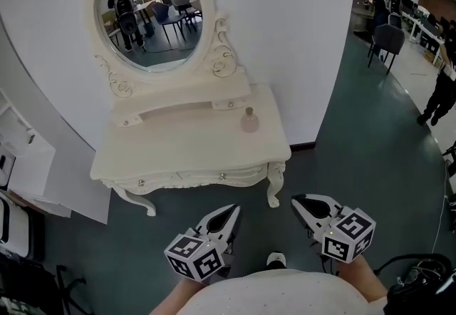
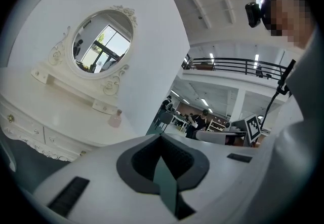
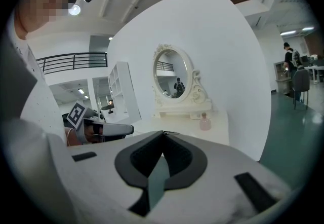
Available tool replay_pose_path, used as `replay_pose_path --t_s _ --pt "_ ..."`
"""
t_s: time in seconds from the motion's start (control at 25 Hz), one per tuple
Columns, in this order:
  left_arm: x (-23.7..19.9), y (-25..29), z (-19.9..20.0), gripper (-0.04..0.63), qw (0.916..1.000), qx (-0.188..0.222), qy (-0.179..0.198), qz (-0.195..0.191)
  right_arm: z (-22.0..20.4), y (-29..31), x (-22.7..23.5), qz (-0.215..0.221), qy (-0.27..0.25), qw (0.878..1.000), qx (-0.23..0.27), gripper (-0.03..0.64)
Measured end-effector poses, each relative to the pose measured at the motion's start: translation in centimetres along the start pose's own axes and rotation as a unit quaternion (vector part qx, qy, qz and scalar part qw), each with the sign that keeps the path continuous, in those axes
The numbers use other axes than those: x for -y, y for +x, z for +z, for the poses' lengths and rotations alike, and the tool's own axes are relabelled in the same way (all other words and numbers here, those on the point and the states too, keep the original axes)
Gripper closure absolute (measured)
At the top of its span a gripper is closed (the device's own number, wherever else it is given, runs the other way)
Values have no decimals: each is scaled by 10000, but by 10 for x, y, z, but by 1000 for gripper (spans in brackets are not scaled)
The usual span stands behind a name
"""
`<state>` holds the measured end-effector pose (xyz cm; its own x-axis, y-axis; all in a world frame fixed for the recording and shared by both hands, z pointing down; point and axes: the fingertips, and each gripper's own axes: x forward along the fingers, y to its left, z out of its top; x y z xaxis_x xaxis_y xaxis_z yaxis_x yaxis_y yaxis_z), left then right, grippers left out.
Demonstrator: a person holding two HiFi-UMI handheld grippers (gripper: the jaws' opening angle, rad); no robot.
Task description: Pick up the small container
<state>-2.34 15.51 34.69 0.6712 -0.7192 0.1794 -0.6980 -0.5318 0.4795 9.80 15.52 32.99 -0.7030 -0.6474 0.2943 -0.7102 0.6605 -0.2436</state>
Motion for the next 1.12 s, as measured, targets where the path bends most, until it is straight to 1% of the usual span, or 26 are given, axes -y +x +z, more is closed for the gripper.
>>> replay_pose_path --t_s 0.2,0.52,0.8,0.96,1.12 --pt "7 35 14 594 9999 56 138 -22 18 0 39 -7 -68 9999 104 617" --pt "3 82 39 594 9993 311 208 82 42 5 88 82 -286 9994 154 618" --pt "5 112 45 594 9987 499 56 21 45 11 115 168 -370 9991 101 618" --pt "1 118 52 594 9983 577 -67 22 50 20 119 264 -349 9990 125 618" --pt "-11 121 60 594 9977 646 -173 100 45 33 120 357 -286 9989 65 617"
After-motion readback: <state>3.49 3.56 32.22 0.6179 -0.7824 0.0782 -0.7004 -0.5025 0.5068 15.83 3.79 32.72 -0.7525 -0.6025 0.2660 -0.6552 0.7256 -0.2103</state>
